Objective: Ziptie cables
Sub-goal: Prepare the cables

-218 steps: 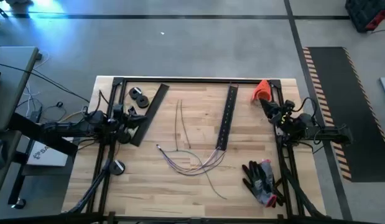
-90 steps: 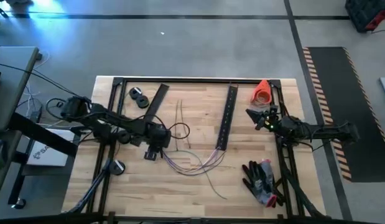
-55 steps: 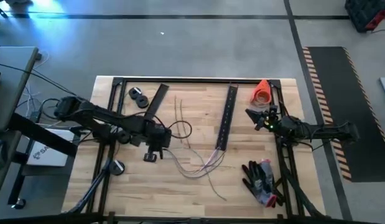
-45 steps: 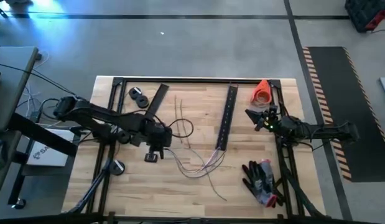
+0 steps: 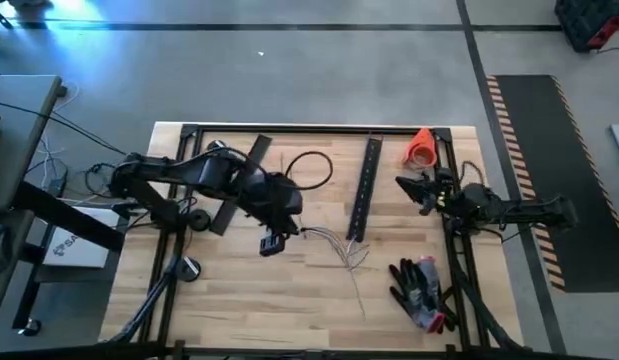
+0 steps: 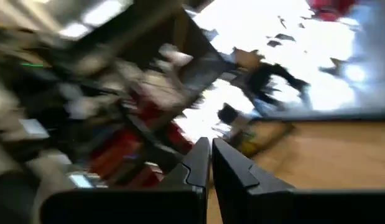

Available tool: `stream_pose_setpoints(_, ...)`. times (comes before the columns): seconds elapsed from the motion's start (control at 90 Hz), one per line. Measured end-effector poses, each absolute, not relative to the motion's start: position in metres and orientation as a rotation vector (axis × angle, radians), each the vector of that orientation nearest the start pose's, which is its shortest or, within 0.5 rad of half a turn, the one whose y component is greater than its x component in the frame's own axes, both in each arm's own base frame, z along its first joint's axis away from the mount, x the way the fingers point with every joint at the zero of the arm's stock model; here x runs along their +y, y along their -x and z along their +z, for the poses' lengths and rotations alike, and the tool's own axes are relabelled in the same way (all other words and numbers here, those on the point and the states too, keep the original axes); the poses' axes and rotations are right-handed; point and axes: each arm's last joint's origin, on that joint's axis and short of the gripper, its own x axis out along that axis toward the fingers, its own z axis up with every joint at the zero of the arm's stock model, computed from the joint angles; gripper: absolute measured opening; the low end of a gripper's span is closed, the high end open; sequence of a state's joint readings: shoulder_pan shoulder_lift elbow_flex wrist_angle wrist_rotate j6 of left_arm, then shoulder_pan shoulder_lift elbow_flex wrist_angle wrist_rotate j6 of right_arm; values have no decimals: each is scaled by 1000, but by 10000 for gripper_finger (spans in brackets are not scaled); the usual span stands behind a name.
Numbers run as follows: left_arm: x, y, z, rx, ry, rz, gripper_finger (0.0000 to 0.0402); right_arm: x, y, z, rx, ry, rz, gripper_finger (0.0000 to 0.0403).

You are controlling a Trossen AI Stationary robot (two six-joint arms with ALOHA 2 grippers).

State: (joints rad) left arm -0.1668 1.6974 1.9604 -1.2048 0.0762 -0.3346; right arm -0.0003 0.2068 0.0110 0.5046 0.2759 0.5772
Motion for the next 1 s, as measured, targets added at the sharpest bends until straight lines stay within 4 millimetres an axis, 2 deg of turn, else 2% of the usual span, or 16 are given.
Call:
stream_pose_setpoints(0.122,-49,-332,415,1100,278,27,1,-1,-112,210,-357,-526,-90,60)
stream_pose_setpoints(0.244,-37,-340,410,1208,313,116,0,10,-134,224,-242,-398,-100,127)
stream_pose_setpoints(0.422,-27,-343,410,1218,424,93,0,34,-192,247,-63,-178,-138,225)
stream_pose_setpoints(0.556,-23,-341,412,1209,455,126,0,58,-243,259,37,-73,-113,276)
stream_pose_setpoints(0.656,-21,-340,414,1201,476,143,0,77,-279,272,96,4,-158,292)
stream_pose_setpoints(0.822,-21,-340,413,1203,494,153,0,102,-327,287,228,178,-385,288)
stream_pose_setpoints(0.922,-26,-340,413,1204,496,153,0,109,-351,287,264,219,-458,280)
stream_pose_setpoints(1.0,-32,-339,413,1208,490,144,0,108,-367,280,285,234,-500,273)
